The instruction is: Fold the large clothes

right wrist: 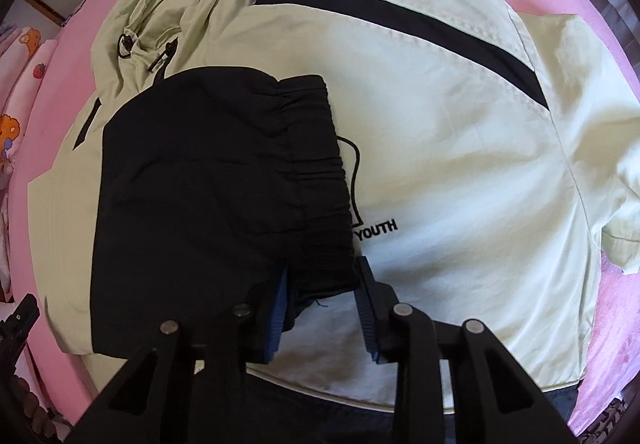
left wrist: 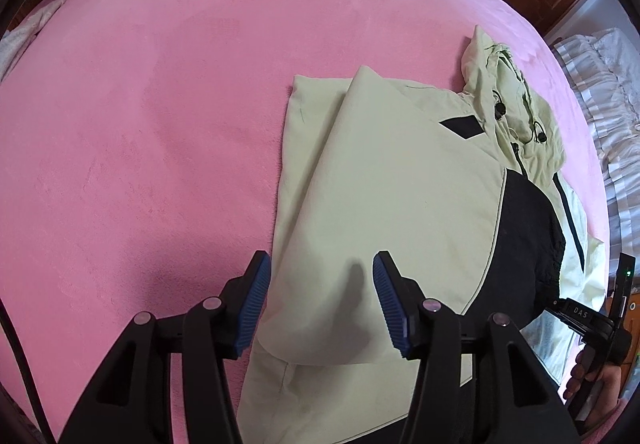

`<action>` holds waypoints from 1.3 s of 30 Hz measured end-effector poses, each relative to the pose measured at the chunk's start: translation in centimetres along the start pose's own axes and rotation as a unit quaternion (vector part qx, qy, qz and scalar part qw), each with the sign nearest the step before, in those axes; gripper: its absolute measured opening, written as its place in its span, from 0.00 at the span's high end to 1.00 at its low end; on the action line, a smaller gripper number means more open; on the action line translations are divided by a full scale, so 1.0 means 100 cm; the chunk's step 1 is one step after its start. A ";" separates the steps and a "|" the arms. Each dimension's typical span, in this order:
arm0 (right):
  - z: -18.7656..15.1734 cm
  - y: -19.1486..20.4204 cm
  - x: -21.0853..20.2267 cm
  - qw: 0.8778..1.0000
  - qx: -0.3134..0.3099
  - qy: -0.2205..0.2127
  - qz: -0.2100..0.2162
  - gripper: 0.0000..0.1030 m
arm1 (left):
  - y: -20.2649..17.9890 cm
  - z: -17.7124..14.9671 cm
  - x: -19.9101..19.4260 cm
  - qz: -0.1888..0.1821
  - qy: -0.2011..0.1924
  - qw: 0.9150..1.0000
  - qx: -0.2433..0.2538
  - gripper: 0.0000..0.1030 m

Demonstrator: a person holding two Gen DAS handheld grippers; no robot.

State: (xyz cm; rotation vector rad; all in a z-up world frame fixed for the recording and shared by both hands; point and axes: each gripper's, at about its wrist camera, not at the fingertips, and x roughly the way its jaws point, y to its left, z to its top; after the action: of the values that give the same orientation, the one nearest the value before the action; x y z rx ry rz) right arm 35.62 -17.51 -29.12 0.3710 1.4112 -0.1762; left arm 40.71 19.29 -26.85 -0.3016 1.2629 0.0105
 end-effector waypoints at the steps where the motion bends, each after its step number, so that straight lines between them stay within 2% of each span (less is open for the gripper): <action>1: 0.000 -0.001 -0.001 1.000 0.003 -0.004 0.004 0.73 | 0.000 -0.001 0.000 0.000 0.000 1.000 -0.001 0.50; 4: -0.001 -0.004 -0.007 1.000 0.000 -0.015 0.002 0.76 | 0.000 -0.003 -0.001 0.000 0.001 1.000 -0.003 0.50; 7: -0.003 -0.007 -0.017 0.999 0.003 -0.032 -0.029 0.76 | 0.001 -0.003 0.000 -0.001 0.004 1.000 -0.003 0.50; 11: -0.005 -0.027 -0.023 0.998 0.035 -0.024 -0.040 0.76 | 0.002 -0.007 0.004 0.000 0.011 1.000 -0.001 0.50; 15: -0.008 -0.046 -0.025 0.998 0.028 -0.026 -0.060 0.76 | 0.000 -0.012 0.014 0.001 0.025 1.000 0.000 0.50; 17: -0.008 -0.054 -0.024 0.998 0.037 -0.024 -0.054 0.75 | -0.002 -0.014 0.021 0.002 0.032 0.999 0.008 0.50; 22: -0.013 -0.059 -0.024 0.998 0.028 -0.019 -0.055 0.66 | -0.007 -0.021 0.033 0.007 0.041 0.999 0.025 0.50; 23: -0.016 -0.061 -0.026 0.998 0.037 -0.022 -0.053 0.58 | -0.008 -0.021 0.034 0.009 0.042 0.999 0.027 0.50; 24: -0.020 -0.062 -0.030 0.997 0.046 -0.027 -0.048 0.51 | -0.009 -0.021 0.034 0.008 0.042 0.999 0.029 0.50; 25: -0.023 -0.065 -0.034 0.997 0.054 -0.032 -0.045 0.50 | -0.010 -0.021 0.032 0.004 0.041 0.999 0.032 0.50; 30: -0.043 -0.066 -0.066 0.994 0.082 -0.067 -0.017 0.50 | -0.026 -0.024 0.008 -0.028 0.016 0.998 0.055 0.50; 33: -0.061 -0.061 -0.091 0.991 0.090 -0.099 -0.004 0.50 | -0.042 -0.029 -0.010 -0.031 0.002 0.997 0.076 0.50; 39: -0.089 -0.064 -0.138 0.982 0.101 -0.160 0.017 0.50 | -0.086 -0.044 -0.035 -0.044 0.016 0.992 0.117 0.50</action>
State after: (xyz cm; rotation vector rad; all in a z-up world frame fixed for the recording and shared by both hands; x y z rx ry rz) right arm 23.05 -21.64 -17.49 0.5096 1.0723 -0.3383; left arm 37.03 10.55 -22.89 -0.1555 1.2682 -0.2179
